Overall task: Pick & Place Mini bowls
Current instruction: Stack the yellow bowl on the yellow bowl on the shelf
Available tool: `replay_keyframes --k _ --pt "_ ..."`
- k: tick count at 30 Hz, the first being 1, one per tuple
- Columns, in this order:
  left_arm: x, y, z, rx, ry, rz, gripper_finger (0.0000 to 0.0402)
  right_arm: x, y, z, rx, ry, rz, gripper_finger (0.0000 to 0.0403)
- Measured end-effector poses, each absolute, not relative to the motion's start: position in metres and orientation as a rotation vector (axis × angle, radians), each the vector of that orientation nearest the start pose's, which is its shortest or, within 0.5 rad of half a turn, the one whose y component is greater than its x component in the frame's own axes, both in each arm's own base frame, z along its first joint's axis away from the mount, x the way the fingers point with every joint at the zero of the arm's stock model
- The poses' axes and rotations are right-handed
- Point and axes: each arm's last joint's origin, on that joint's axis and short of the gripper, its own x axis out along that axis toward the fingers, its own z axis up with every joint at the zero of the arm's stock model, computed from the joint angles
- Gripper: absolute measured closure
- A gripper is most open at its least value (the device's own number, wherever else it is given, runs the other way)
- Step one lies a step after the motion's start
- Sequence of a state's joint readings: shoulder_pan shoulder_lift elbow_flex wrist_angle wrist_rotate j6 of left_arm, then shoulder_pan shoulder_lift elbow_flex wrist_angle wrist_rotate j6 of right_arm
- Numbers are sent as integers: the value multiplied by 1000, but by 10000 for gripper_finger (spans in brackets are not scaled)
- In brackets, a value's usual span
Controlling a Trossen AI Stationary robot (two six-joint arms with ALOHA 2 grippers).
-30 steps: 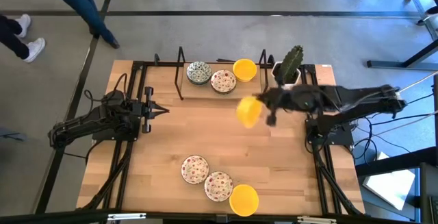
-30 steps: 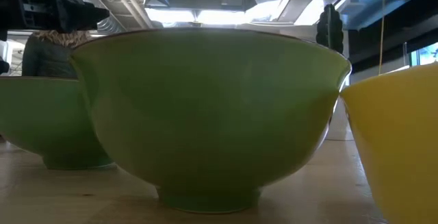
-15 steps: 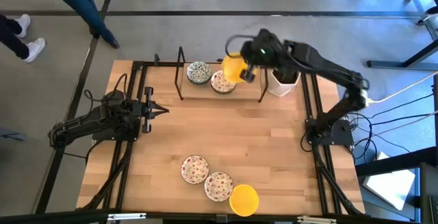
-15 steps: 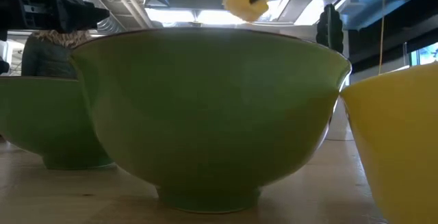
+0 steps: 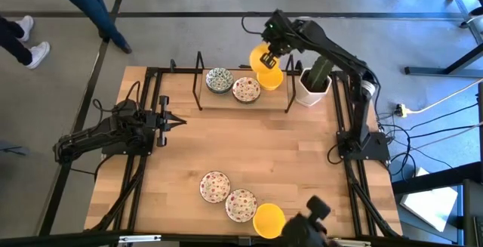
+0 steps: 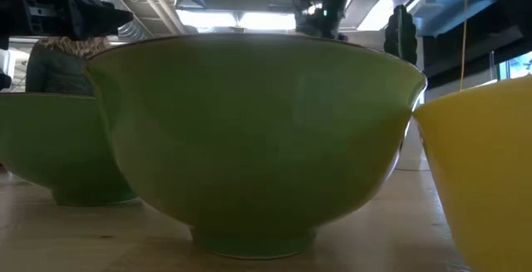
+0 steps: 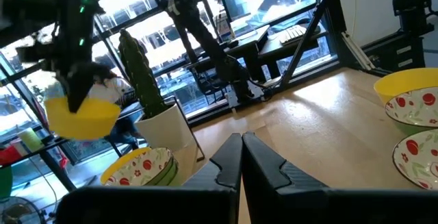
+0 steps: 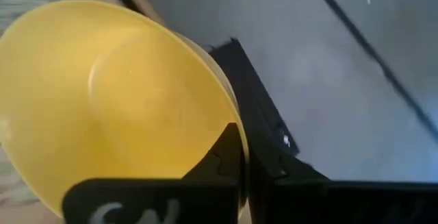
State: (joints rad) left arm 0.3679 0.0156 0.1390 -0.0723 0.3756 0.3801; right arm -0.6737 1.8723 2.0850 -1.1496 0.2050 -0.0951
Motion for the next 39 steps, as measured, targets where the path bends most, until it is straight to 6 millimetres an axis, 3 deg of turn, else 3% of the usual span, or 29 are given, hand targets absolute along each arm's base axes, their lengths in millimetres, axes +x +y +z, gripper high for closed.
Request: replay_keyframes --k 5,12,23,39 --pt "84 21 202 399 -49 2 396 291 -272 362 271 1027 -793 398" --pt "84 21 202 399 -49 2 396 298 -289 329 331 1135 -729 398" --pt "84 21 202 399 -48 2 396 305 -296 299 352 1264 -687 398" --pt "84 21 202 397 -43 1 396 311 -302 273 355 1358 -641 389"
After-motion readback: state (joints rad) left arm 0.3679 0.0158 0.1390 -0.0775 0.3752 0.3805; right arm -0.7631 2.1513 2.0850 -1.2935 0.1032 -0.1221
